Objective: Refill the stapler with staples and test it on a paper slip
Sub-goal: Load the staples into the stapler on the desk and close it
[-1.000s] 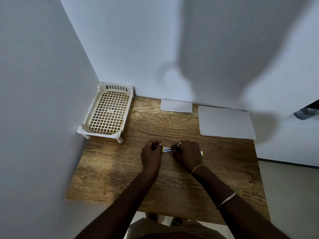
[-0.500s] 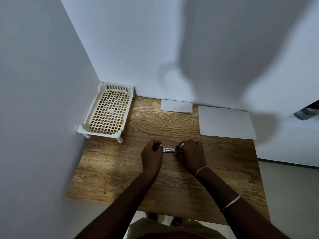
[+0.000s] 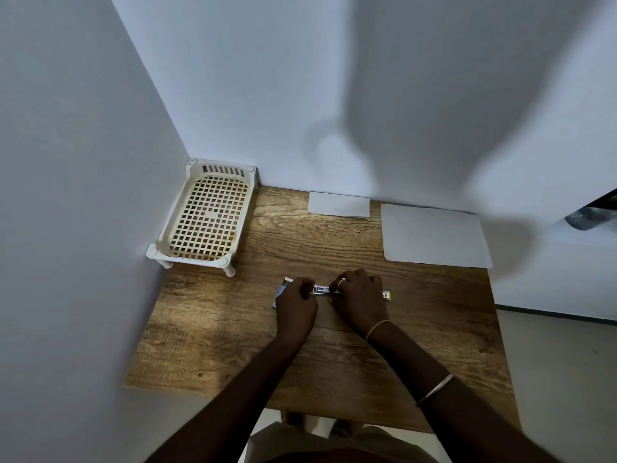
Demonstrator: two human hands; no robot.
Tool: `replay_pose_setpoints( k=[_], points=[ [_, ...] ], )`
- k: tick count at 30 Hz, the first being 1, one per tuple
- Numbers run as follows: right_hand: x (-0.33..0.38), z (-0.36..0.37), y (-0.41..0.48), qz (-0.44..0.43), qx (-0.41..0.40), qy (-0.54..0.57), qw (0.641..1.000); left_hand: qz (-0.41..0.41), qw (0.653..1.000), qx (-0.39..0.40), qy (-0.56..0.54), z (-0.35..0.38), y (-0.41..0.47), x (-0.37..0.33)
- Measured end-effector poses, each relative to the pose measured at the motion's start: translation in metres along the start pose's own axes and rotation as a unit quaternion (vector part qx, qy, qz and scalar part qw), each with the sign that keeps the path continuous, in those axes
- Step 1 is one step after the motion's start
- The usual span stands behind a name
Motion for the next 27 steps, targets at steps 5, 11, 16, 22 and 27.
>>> replay_pose_setpoints(
  k=[5,11,16,22,27],
  points=[
    [0.004,0.002,0.004,0.002,0.004,0.025,1.000,-0.001,1.000,0.004,-0.010,0.000,0.001,0.000],
    [-0.016,-0.009,-0.004,0.017,-0.053,0.070,0.996,0.004,1.000,0.004,-0.014,-0.001,0.001,0.002],
    [-0.029,-0.010,-0.011,0.056,-0.072,0.142,0.986,0.009,1.000,0.006,-0.015,0.000,0.000,0.002],
    [-0.021,-0.009,-0.008,0.022,-0.069,0.153,0.986,0.008,1.000,0.004,-0.016,0.002,-0.001,0.002],
    [-0.004,-0.005,-0.007,-0.028,-0.065,0.073,0.995,0.012,1.000,-0.002,-0.013,0.004,-0.003,0.000]
  ],
)
Point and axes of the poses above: each hand's wrist, its own y-axis towards the middle knuckle, its own z-axis out of the palm, x = y × z, the point moved 10 cm from there along y, towards the middle knuckle, and after that the axes turned 4 degrees about x, right-handed, at the moved point
